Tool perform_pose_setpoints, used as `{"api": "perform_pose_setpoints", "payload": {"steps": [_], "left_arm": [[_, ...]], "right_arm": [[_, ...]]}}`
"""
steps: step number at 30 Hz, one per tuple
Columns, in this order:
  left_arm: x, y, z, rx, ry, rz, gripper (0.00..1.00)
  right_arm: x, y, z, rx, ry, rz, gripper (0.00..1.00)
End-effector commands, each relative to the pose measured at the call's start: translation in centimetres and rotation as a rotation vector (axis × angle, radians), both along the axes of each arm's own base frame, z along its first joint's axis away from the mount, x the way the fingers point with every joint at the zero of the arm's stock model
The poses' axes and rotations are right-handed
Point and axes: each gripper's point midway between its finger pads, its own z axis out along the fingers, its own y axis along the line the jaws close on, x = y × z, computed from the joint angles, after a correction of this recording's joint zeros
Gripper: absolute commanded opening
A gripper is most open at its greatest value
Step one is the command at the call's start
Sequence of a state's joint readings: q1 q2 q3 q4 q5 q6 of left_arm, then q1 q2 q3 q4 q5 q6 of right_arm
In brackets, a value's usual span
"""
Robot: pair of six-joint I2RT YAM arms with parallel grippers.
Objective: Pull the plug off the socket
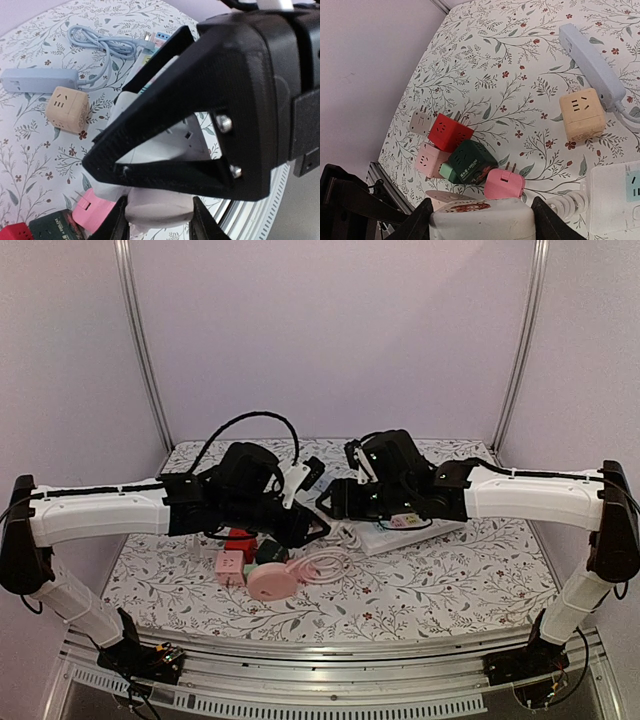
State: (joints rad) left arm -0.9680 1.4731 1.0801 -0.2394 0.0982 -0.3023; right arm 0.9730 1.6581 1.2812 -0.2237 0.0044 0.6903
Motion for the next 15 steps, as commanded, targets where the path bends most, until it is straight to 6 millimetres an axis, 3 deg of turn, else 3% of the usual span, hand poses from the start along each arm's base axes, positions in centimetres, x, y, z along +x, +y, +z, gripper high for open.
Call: {"api": "perform_pose_setpoints", "payload": {"steps": [1, 12, 15], "left_arm": [[0.9, -0.2, 0.0, 0.005, -0.021, 0.029, 0.29], [0.8, -0.1, 1.0, -0.047, -0.005, 0.017, 0.01], [0.8, 0.1, 1.5, -0.081, 0.010, 0.011, 0.00]], "right_arm": [[-1.6, 2.9, 3.9, 0.138, -0.044, 0.131, 0.30], [-2.6, 2.5, 2.8, 0.079, -0.102, 0.213, 0.28], [-3.1, 2.2, 2.2, 0.044, -0.135, 0.254, 0.27]]}}
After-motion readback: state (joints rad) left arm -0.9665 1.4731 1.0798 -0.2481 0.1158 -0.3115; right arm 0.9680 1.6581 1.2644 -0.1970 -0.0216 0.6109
